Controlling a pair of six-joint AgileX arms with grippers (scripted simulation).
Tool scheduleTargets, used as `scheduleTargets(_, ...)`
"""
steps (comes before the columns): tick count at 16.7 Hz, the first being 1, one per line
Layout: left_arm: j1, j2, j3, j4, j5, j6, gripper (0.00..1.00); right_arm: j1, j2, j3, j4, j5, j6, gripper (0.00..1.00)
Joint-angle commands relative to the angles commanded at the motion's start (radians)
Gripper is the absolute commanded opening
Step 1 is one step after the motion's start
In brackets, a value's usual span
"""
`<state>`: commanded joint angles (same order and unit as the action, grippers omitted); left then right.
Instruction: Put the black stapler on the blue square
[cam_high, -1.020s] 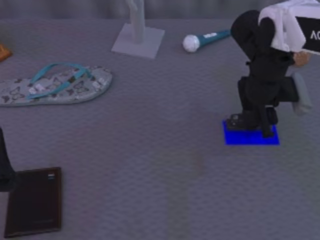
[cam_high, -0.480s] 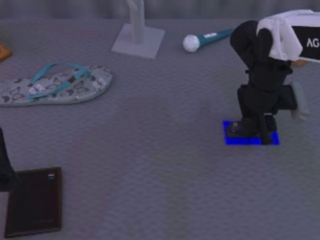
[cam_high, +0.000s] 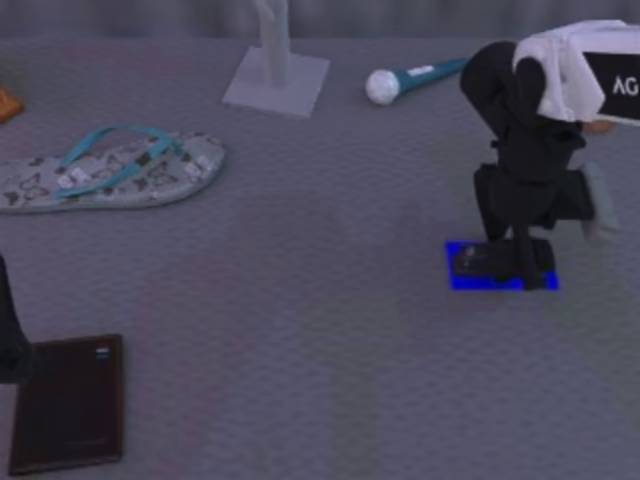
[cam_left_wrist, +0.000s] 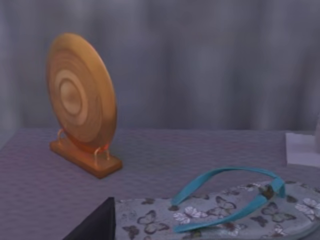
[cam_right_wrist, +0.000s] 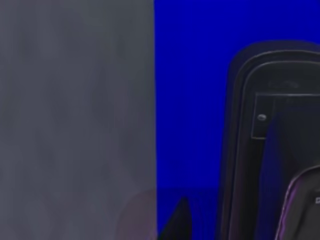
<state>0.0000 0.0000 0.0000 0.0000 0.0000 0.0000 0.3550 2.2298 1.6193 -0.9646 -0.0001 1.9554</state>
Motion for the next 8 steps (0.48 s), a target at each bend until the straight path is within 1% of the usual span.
scheduleTargets(2, 0.0, 0.0, 0.0, 0.0, 0.0, 0.0, 1.0, 0.0, 0.0, 0.0, 0.0, 0.0, 0.0, 0.98)
scheduleTargets(3, 0.0, 0.0, 0.0, 0.0, 0.0, 0.0, 1.0, 0.0, 0.0, 0.0, 0.0, 0.0, 0.0, 1.0)
scheduleTargets(8, 0.0, 0.0, 0.0, 0.0, 0.0, 0.0, 1.0, 0.0, 0.0, 0.0, 0.0, 0.0, 0.0, 1.0)
